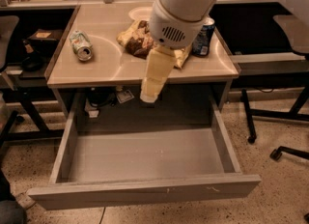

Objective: Place 7up can into top drawer

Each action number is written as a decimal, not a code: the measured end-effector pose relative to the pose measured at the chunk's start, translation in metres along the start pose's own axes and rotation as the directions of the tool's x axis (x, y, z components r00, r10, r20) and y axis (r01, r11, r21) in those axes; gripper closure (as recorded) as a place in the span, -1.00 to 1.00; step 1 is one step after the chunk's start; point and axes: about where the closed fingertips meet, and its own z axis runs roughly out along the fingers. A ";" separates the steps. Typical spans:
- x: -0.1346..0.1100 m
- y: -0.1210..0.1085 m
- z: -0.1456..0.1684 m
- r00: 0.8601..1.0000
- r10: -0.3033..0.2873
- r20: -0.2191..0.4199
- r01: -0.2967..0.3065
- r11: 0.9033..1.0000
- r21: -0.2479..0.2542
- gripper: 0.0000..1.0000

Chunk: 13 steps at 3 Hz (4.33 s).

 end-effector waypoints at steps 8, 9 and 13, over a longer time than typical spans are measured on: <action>-0.197 -0.104 0.067 0.949 0.055 0.311 -0.043 0.998 -0.044 -1.00; -0.199 -0.104 0.071 0.952 0.055 0.302 -0.043 0.998 -0.049 -1.00; -0.218 -0.147 0.129 0.984 0.116 0.134 -0.106 0.991 -0.079 -1.00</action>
Offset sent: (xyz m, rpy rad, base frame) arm 0.0794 0.1033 0.0100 0.0124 -0.0179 0.0711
